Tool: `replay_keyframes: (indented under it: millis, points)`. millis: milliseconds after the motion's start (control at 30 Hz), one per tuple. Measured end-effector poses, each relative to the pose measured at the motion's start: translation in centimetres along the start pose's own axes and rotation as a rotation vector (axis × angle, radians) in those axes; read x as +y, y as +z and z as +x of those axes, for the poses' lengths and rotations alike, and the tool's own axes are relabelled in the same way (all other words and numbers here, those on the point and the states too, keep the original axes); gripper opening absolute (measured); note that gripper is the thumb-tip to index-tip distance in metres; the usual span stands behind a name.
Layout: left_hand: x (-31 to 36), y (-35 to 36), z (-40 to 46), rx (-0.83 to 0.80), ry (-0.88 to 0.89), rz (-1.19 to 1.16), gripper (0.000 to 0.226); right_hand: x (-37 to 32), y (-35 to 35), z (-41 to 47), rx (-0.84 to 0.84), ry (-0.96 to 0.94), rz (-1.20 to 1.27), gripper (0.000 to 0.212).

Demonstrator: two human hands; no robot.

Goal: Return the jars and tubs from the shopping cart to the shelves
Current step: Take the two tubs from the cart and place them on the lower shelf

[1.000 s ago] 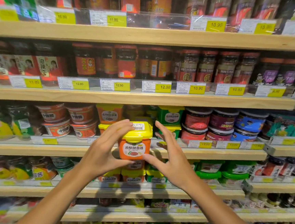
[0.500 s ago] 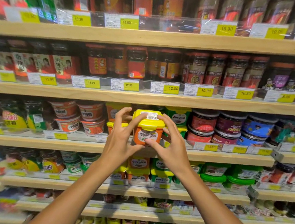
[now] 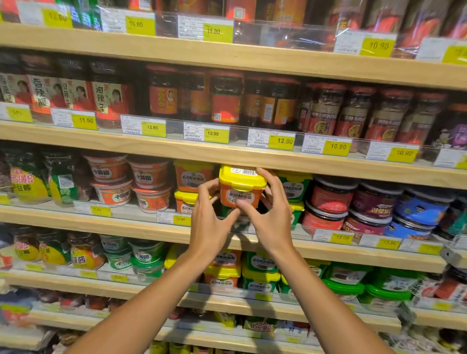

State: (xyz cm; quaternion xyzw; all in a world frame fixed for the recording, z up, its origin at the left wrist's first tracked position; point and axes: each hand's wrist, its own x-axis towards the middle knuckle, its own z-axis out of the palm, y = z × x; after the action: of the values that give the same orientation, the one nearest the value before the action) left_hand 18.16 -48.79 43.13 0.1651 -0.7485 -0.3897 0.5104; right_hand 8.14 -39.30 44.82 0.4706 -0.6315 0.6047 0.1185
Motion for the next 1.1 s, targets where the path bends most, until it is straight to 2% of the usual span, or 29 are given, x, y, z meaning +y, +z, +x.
replay_keyframes:
  millis: [167,267,367,433,567,733,1100]
  points:
    - [-1.3,0.8,1.3,-0.058,-0.053,0.008,0.074,1.5,1.7,1.3,0.003,0.142,-0.027,0.065]
    - [-2.7,1.1,2.0,-0.162,-0.143,0.091,0.082,2.2,2.6,1.9,-0.011,0.190,-0.067,0.064]
    - [-3.2,0.6,1.9,-0.273,-0.139,0.212,0.091,2.1,2.8,2.2,-0.005,0.220,-0.127,0.058]
    - [-3.0,0.0,1.3,-0.283,-0.105,0.210,0.092,2.0,2.8,1.8,0.004,0.218,-0.148,0.059]
    - [-2.7,-1.1,-0.4,-0.255,-0.023,0.162,0.084,1.6,2.4,-0.9,-0.035,0.206,-0.150,0.079]
    - [-3.1,-1.2,-1.0,-0.297,-0.027,0.160,0.084,1.2,2.3,-3.1,-0.120,0.189,-0.166,0.077]
    - [-2.8,-0.6,-0.9,-0.345,-0.047,0.130,0.080,1.1,1.9,-2.1,-0.293,0.270,-0.226,0.080]
